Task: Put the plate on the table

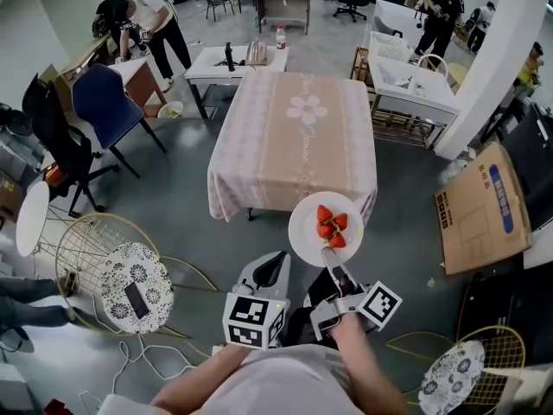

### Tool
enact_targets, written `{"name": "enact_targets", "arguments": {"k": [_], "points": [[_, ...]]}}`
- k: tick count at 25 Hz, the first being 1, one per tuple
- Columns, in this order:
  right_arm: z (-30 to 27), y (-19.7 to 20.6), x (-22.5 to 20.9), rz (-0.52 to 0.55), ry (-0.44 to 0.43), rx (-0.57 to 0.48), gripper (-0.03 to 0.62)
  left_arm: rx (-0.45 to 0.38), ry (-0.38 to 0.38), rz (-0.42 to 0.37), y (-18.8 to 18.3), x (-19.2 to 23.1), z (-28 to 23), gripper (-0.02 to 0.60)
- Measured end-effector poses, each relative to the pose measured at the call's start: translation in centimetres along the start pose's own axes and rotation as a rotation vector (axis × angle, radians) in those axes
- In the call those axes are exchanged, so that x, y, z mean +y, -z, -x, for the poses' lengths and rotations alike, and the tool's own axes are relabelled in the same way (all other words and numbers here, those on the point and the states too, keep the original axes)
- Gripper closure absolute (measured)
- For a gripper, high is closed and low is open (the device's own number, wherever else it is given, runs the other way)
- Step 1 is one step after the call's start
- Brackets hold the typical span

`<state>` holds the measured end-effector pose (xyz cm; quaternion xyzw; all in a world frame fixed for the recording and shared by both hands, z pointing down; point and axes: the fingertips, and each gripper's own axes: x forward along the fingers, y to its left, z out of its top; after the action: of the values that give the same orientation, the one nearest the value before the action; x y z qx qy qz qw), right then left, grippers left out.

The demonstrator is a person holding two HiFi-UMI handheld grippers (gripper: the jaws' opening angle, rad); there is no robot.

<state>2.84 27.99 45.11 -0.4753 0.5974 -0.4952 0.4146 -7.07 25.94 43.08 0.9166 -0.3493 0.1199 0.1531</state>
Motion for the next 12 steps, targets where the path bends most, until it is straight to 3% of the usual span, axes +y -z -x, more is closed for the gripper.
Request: {"name": "enact_targets", "arguments": {"k": [12], "points": [[-7.0,-7.1,-3.0,-0.051,0.018,0.079,0.576,0.056,-0.082,-0.013,-3.0,1.9,-9.8,0.577]]}}
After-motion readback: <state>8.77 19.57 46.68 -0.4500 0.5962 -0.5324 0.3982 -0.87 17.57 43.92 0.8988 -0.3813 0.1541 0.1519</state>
